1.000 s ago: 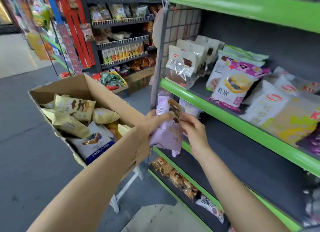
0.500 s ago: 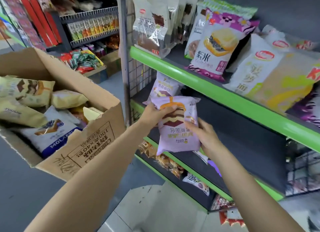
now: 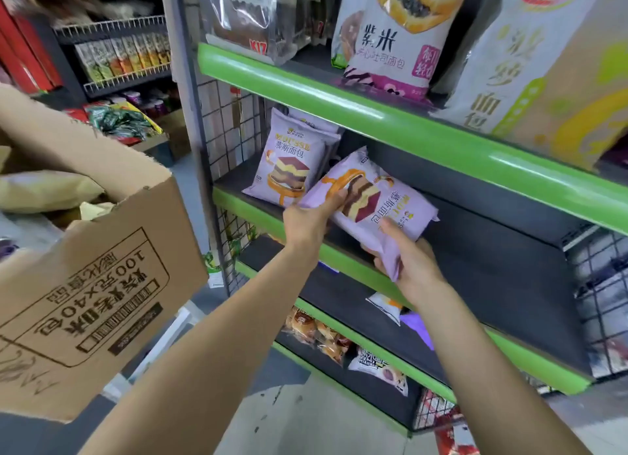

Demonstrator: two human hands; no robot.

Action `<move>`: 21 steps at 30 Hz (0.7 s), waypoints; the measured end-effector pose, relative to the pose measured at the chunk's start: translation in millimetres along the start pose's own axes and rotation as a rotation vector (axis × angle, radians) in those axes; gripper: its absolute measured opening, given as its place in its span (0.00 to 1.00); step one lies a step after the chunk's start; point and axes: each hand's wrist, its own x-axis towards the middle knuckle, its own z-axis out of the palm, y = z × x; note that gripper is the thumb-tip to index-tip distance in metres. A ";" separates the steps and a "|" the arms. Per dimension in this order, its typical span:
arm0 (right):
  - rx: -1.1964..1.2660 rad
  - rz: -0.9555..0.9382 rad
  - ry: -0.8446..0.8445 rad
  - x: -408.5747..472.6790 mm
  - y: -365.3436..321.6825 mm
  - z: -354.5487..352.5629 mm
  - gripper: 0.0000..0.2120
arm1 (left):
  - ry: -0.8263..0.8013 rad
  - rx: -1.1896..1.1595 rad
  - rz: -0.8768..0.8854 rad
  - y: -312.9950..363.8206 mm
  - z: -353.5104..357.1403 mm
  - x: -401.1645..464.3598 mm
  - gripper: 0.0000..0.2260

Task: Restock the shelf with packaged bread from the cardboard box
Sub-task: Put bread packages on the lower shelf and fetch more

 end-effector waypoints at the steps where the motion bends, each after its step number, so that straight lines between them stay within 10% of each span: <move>1: -0.068 -0.033 0.029 5.7 -6.3 -9.5 0.12 | -0.009 0.058 0.086 0.1 -3.2 3.9 0.25; 6: -0.345 -0.144 -0.090 18.8 -28.4 -34.1 0.13 | -0.392 0.447 0.103 7.2 1.4 6.5 0.13; 10: 0.271 -0.114 -0.114 25.1 -28.5 -23.6 0.13 | -0.208 0.257 0.088 -1.7 19.5 20.2 0.09; 16: 0.080 -0.130 -0.083 47.6 -10.5 2.4 0.14 | -0.249 0.466 0.063 -19.2 45.4 33.8 0.27; 21: -0.112 -0.351 0.043 98.5 -31.3 -0.5 0.18 | -0.183 0.905 0.460 -10.2 51.1 59.4 0.39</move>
